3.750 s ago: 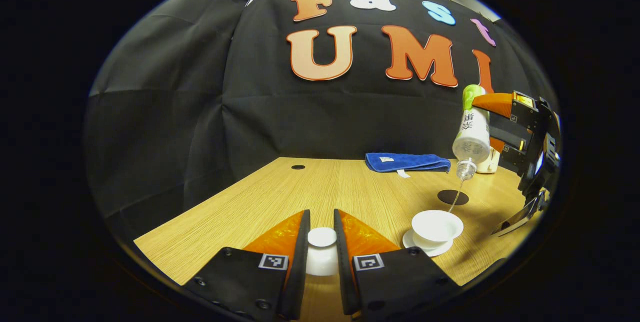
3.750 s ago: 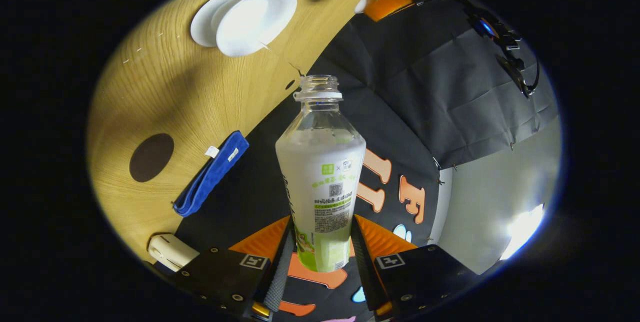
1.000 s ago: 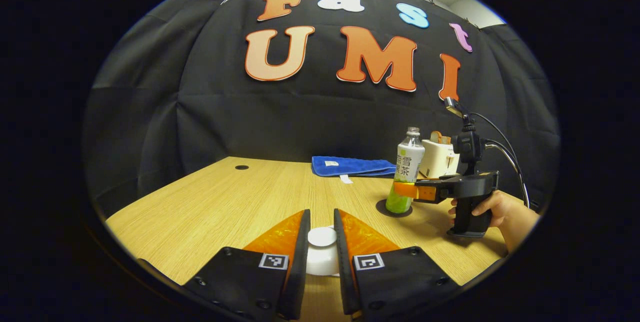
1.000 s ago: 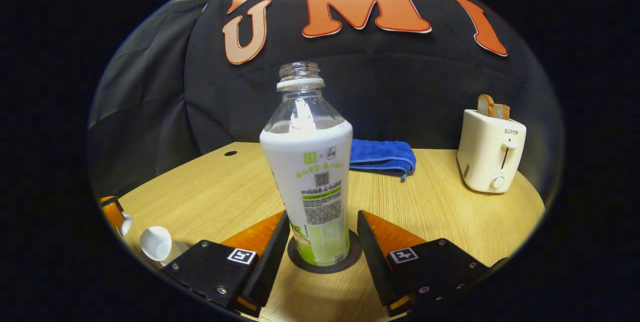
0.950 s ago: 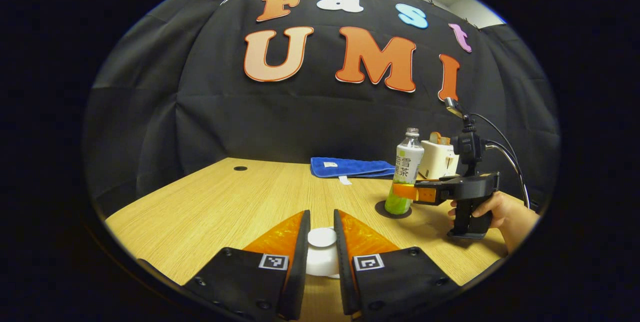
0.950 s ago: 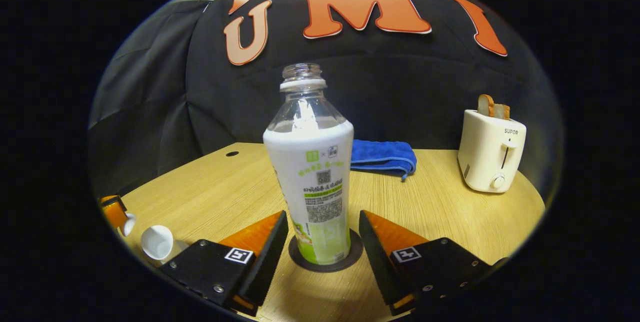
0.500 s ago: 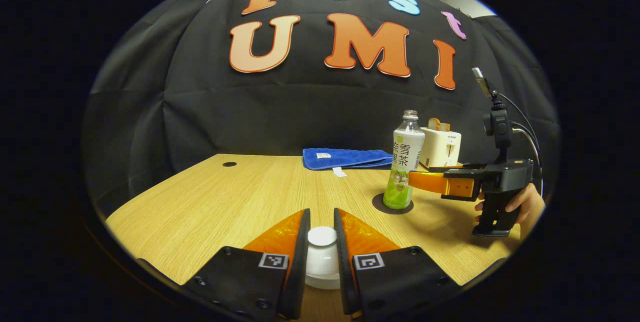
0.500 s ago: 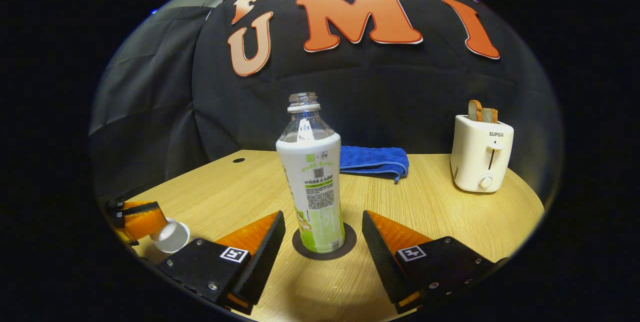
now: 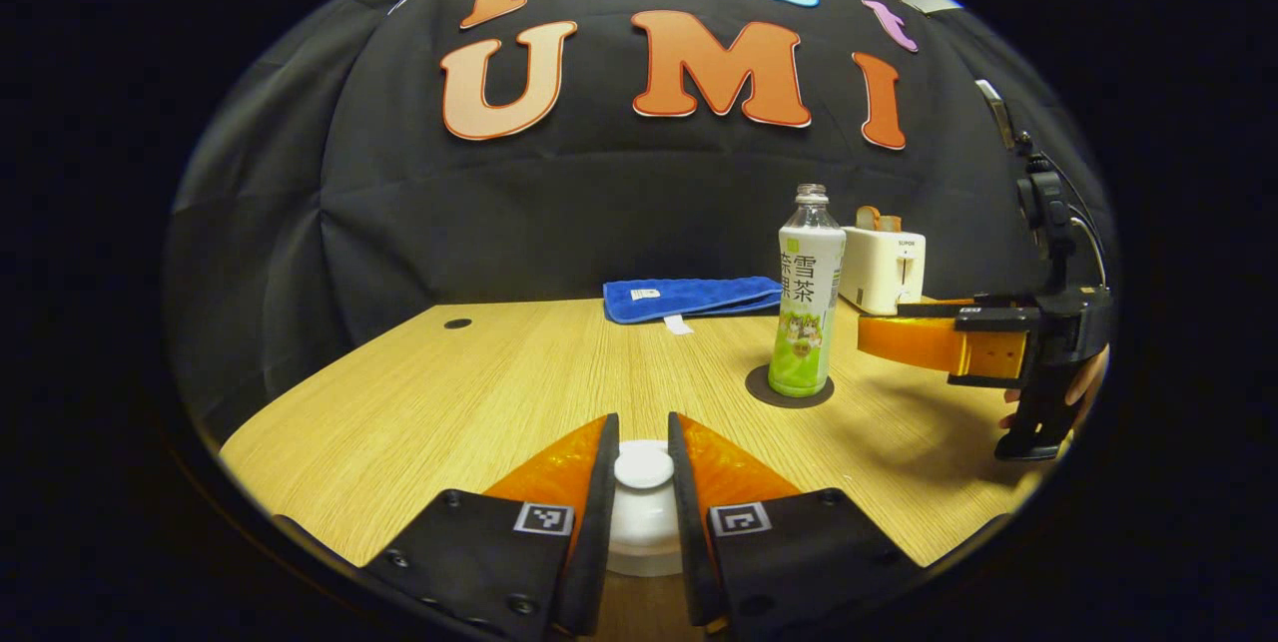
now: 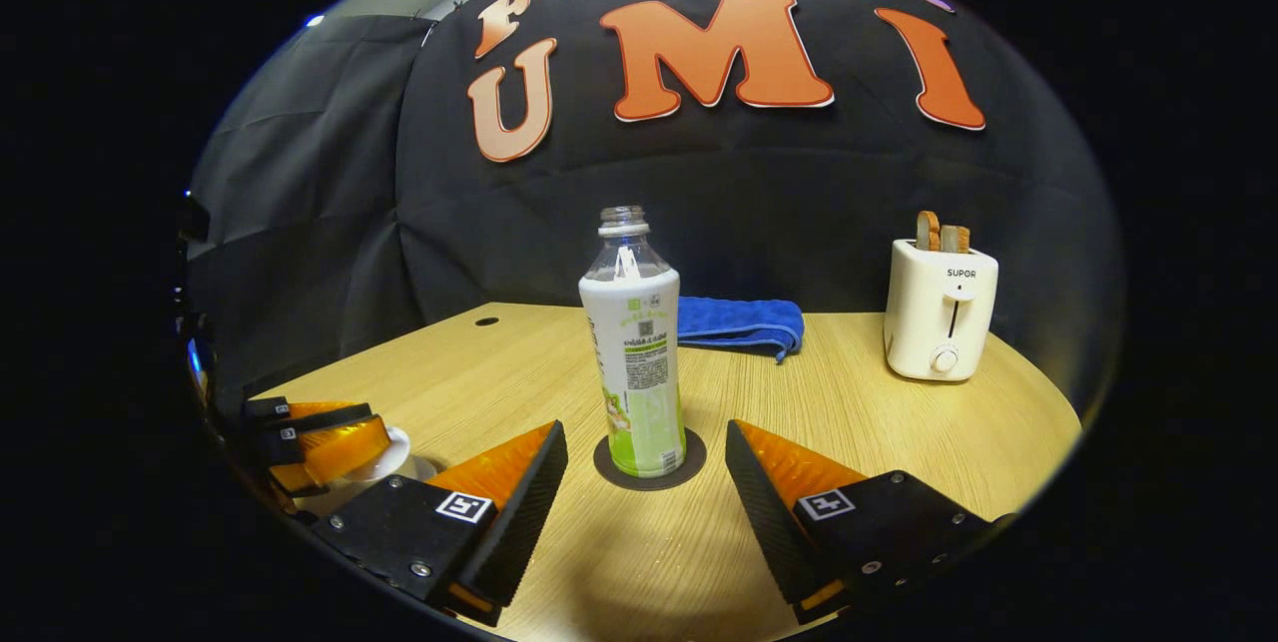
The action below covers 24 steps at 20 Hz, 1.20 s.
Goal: Open the teacup lid with one hand, grasp the water bottle and pour water into the teacup with the other hand; after pouring, place the water bottle on the coaster and then close the teacup lid.
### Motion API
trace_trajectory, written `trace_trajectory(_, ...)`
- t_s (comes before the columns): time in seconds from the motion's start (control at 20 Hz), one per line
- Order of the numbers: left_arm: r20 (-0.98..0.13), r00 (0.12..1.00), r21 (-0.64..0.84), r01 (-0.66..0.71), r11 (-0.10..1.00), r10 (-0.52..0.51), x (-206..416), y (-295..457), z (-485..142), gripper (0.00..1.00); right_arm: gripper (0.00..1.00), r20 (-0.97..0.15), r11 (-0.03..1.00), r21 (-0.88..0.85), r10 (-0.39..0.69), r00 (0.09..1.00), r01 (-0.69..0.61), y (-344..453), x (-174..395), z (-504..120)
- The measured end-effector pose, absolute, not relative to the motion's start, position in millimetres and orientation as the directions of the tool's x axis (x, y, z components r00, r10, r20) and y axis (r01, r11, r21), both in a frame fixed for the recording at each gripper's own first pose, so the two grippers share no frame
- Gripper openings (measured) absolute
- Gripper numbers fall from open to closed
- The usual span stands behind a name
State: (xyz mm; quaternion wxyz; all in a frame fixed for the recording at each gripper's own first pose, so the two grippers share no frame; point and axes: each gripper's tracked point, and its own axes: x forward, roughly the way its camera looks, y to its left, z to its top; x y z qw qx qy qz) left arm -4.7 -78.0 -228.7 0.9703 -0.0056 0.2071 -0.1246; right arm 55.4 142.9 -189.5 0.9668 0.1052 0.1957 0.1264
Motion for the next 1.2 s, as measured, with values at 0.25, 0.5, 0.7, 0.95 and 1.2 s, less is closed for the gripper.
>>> trace_trajectory(0.25, -0.342, 0.916, -0.048, 0.205, 0.978, -0.209, -1, -68, -206, 0.65, 0.96, -0.306, 0.951, 0.232, 0.27, 0.913, -0.204, 138, 52, -175)
trace_trajectory(0.5, -0.234, 0.953, -0.066, 0.184, 0.981, -0.194, 1, -63, -155, 0.94, 0.96, -0.216, 0.975, 0.155, 0.188, 0.958, -0.157, 123, 58, -155)
trace_trajectory(0.7, -0.145, 0.972, -0.079, 0.176, 0.981, -0.186, -1, -61, -107, 0.97, 0.96, -0.135, 0.984, 0.108, 0.157, 0.978, -0.143, 115, 60, -134)
trace_trajectory(0.95, -0.087, 0.984, -0.084, 0.148, 0.985, -0.155, -6, -52, -66, 0.98, 0.96, -0.109, 0.991, 0.074, 0.119, 0.987, -0.111, 105, 52, -119)
trace_trajectory(1.2, -0.056, 0.989, -0.08, 0.131, 0.988, -0.136, -15, -49, -43, 0.95, 0.96, -0.083, 0.997, 0.043, 0.075, 0.994, -0.071, 91, 48, -112)
